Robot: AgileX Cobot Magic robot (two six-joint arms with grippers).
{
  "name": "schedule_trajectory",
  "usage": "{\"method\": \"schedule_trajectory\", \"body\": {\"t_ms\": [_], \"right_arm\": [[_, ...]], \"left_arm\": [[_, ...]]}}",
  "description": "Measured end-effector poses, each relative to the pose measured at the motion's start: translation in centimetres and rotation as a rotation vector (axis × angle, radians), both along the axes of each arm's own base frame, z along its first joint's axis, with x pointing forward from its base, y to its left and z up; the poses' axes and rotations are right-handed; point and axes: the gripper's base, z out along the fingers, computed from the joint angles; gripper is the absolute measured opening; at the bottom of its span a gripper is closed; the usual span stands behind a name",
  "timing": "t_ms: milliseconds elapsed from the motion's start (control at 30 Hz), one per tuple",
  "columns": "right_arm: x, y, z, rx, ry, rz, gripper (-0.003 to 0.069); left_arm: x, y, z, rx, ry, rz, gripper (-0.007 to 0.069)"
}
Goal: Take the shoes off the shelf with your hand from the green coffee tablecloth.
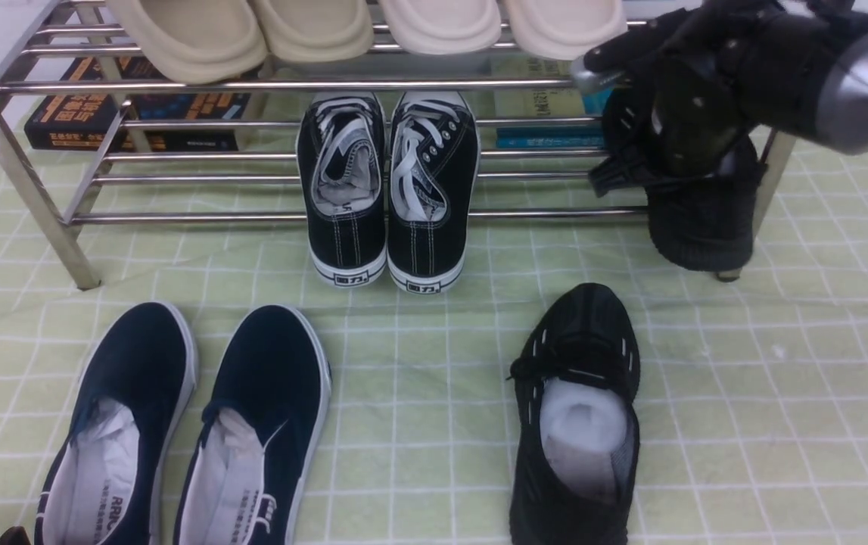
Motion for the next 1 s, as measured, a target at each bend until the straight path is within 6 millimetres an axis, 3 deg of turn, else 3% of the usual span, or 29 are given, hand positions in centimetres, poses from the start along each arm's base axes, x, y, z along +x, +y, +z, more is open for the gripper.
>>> {"method": "schedule_trajectory", "body": {"t_ms": [33,100,233,467,733,1000], "right_arm": [[-0.2,0.0,0.1,-0.006,0.016,-0.006,0.0001],[-2.9,0.4,2.6,-0.003,0.084,0.002,0.0001],[-6.1,0.9,5.0,0.007,0.183,0.055,0.0001],[-9.2,0.2,6.2,0.088,0.227,0.078,0.0001],[-14.2,-2.7,3.5,0.101,0.317,-0.066,0.0004],[-14.5,-2.5,-1.0,0.189,0.298,-0.109,0.0010]], "left_arm": [[0.0,0.0,0.0,0.000,0.000,0.000,0.0242],[0.0,0.0,0.0,0.000,0.000,0.000,0.0242],[0.0,0.0,0.0,0.000,0.000,0.000,0.0242],[0.0,0.0,0.0,0.000,0.000,0.000,0.0242],[0.0,0.0,0.0,0.000,0.000,0.000,0.0242],[0.0,0.0,0.0,0.000,0.000,0.000,0.0242]]}}
